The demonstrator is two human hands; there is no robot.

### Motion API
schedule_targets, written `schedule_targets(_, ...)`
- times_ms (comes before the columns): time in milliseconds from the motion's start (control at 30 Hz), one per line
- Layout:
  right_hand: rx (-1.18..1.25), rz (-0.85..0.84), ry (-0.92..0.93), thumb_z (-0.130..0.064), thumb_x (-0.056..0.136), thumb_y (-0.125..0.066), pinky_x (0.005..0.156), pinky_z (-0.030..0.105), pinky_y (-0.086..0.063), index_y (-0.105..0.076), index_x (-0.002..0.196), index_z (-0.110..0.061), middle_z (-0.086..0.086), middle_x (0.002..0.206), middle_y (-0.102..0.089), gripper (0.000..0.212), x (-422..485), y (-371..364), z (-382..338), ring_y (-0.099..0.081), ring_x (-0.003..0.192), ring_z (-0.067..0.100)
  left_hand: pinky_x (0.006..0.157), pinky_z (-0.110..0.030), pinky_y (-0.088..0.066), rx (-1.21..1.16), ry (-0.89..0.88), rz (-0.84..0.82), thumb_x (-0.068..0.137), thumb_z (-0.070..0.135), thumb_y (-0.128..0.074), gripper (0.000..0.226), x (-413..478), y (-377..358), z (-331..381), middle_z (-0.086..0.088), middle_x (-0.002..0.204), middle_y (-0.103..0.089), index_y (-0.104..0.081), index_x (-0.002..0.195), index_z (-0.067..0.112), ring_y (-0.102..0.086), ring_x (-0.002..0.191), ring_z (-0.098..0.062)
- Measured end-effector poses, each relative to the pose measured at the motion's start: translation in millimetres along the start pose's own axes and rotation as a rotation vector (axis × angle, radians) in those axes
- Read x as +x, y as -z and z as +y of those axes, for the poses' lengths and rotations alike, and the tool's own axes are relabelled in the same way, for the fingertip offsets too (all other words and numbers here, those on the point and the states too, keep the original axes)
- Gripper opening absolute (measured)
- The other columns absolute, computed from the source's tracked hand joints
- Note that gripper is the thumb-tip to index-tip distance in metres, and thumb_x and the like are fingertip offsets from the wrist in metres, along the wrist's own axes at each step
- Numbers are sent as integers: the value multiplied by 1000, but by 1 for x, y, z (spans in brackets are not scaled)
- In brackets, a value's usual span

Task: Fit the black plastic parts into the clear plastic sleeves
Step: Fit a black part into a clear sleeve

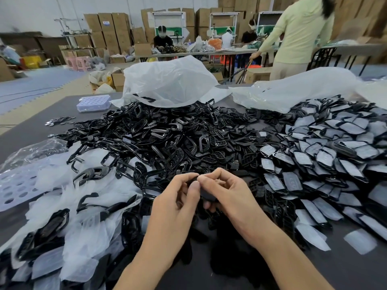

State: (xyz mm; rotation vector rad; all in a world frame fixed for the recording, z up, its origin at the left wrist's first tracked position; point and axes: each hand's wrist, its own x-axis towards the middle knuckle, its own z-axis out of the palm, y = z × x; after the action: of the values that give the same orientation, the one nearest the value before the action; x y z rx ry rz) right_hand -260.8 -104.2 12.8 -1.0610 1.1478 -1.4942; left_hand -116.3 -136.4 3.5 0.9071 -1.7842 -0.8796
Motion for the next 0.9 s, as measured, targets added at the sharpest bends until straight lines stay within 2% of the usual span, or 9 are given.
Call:
schedule_targets(133,4,-19,20,-36,82,-75,56,18,-50,-80,98,-27,2,83,-76,19,1,0,1,-65,61,11,67,-37,-52,-79,45,70,94,33,-61,10,3,1,1,0,77,-68,-64,95,41,-62,71,-21)
schedule_targets(233,24,1,11,-23,89,-70,63,19,-55,-79,104,-26,6,87,-77,17,4,0,5,-72,70,15,67,-39,-52,-76,80,116,93,34,-58,7,4,4,-2,1,77,-68,-62,92,40,-62,70,-23)
schedule_targets(333,44,15,-43,-8,100,-60,63,21,-57,-69,108,-15,9,82,-77,14,6,0,9,-75,71,18,66,-42,-52,-55,98,134,94,33,-56,9,5,5,-4,-2,75,-66,-61,91,39,-61,68,-24)
schedule_targets(500,-65,-93,-85,-12,104,-55,56,23,-54,-54,105,-8,13,83,-78,4,4,2,5,-71,62,18,61,-14,-44,-29,85,141,94,29,-56,15,6,10,-5,6,77,-67,-63,91,43,-59,66,-7)
schedule_targets(633,-199,-107,-62,-17,105,-55,46,22,-46,-50,100,-12,12,79,-77,9,2,4,3,-66,53,17,61,-14,-46,-64,105,134,96,30,-55,17,7,9,-4,4,77,-68,-65,94,42,-60,66,-6)
schedule_targets(700,-238,30,-3,-19,104,-56,46,22,-47,-53,103,-13,9,80,-78,7,4,10,-2,-68,56,17,65,-18,-49,-81,114,115,98,29,-52,18,6,7,-3,8,80,-70,-62,99,44,-63,70,-7)
schedule_targets(800,-88,445,177,-24,102,-58,59,23,-58,-56,115,-14,6,88,-79,16,6,41,-15,-75,70,19,61,-23,-47,54,70,48,98,29,-51,20,2,7,-4,10,82,-67,-53,105,47,-59,67,-13)
schedule_targets(867,126,729,267,-28,99,-64,62,24,-60,-47,134,-12,9,94,-79,43,6,69,-24,-76,71,18,60,-25,-45,214,-9,-48,96,34,-47,19,-1,6,-5,11,81,-63,-45,107,50,-58,69,-13)
schedule_targets(900,191,828,273,-31,97,-67,63,24,-60,-36,147,-13,11,96,-79,61,5,81,-26,-76,71,17,65,-22,-44,306,-49,-104,95,38,-44,19,-3,5,-5,15,84,-61,-42,109,51,-58,76,-9)
